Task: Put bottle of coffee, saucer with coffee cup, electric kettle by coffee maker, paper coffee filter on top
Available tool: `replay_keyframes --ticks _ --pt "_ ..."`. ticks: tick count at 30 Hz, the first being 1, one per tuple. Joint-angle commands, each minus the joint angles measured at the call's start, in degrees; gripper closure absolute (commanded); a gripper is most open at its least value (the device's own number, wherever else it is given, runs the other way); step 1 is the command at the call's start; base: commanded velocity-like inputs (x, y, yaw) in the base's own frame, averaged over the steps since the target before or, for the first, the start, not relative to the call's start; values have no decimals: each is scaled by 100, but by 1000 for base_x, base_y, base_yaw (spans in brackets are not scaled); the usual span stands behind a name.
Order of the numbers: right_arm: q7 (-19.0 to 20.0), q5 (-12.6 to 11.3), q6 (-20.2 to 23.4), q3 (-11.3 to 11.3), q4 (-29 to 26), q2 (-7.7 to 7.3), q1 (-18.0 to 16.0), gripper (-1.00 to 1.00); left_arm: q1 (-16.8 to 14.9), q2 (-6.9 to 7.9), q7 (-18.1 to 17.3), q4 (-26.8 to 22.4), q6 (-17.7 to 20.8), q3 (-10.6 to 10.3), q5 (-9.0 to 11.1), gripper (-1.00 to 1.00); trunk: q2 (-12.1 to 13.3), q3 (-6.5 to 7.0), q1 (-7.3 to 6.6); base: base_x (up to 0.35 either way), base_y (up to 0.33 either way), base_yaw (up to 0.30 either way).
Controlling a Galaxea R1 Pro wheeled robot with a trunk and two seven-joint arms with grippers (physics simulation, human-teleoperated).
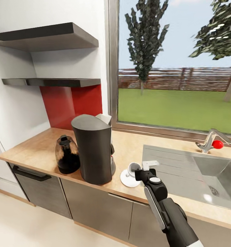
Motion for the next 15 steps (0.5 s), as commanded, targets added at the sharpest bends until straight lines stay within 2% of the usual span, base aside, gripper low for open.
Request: replay_keyframes --ticks 1,9,15 --pt "-56 -56 17 9 39 -9 -7 100 -5 0 5 6 -23 31 -11 -100 -10 -10 2 2 2 0" --pt "-56 -62 17 14 83 -14 -7 100 -5 8 0 6 -23 31 -11 -100 -10 -10 2 0 0 0" --pt "-56 -64 17 25 -98 -11 -7 100 -5 0 -3 6 -23 36 -14 -100 -10 -10 2 0 0 0"
